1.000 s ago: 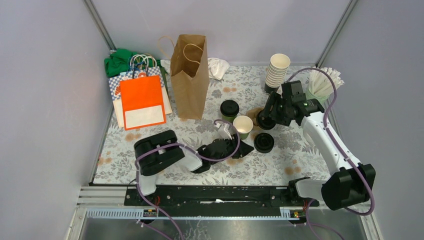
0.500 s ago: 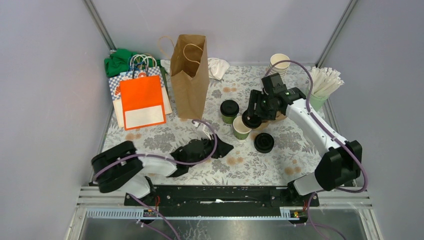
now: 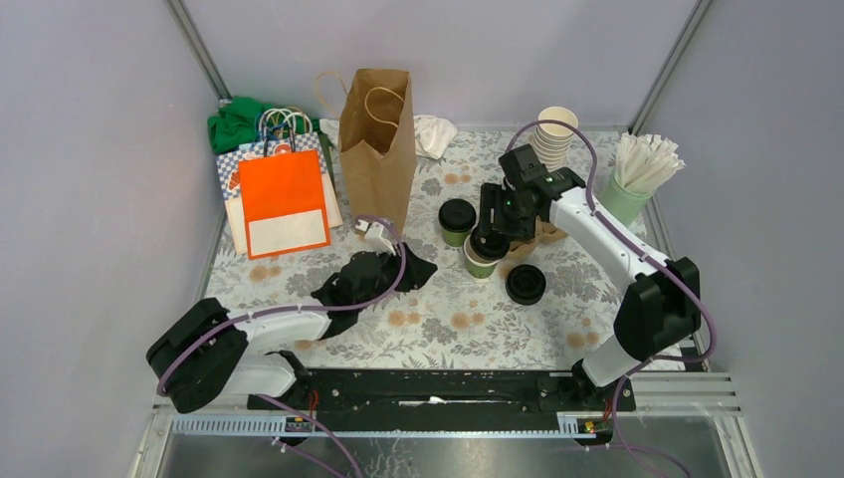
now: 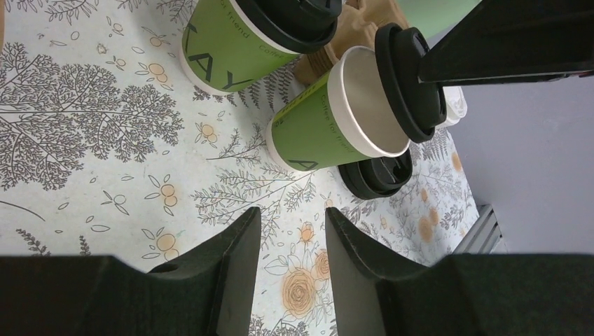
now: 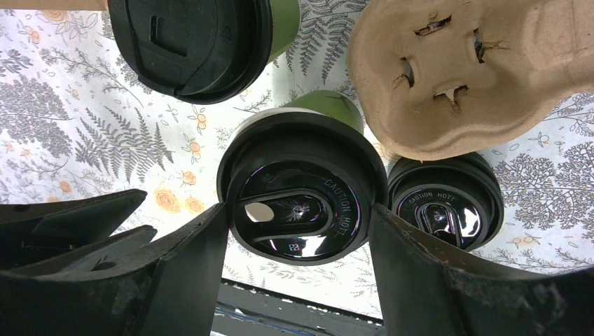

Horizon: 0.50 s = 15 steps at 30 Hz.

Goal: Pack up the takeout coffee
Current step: Close the cup lid on the coffee cup.

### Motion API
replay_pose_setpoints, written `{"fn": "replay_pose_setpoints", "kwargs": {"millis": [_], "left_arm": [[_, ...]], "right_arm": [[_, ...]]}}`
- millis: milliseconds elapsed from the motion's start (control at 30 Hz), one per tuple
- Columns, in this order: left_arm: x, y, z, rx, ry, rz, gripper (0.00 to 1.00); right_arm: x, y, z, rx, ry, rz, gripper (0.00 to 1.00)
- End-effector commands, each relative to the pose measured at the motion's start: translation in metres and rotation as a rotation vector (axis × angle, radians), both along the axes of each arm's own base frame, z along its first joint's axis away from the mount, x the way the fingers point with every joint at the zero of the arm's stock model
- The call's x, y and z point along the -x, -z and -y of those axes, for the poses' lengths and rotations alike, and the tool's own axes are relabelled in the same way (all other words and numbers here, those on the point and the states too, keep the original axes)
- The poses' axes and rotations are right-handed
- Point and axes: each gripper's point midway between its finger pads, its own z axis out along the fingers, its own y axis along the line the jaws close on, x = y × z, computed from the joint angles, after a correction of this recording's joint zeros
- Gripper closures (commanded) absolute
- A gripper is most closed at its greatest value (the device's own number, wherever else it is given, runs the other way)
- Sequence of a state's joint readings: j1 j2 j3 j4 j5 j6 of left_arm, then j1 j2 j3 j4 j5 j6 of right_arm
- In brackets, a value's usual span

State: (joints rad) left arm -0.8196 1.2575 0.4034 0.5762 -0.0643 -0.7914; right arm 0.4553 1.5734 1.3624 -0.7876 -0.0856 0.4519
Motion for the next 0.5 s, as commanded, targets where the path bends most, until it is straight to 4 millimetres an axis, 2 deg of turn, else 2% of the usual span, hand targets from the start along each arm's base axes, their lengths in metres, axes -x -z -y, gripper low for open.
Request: {"fn": "replay_pose_setpoints", "kwargs": {"millis": [0, 167, 467], "left_arm": [[-0.008, -0.023, 0.004, 0.01, 0.032, 0.055, 0.56], [-0.017, -0.02, 0.002, -0.011, 0.024, 0.051, 0.56], [-0.025, -0.018, 0.015, -0.012, 0.065, 0.045, 0.55]], "right_arm": [[-0.006, -0.006, -0.005, 0.037, -0.024, 0.022, 0.38], [-0.004, -0.002, -0.008, 0.088, -0.044, 0.011, 0.38], [0.001, 0.004, -0.006, 0.149, -0.057, 0.004, 0.38]]}}
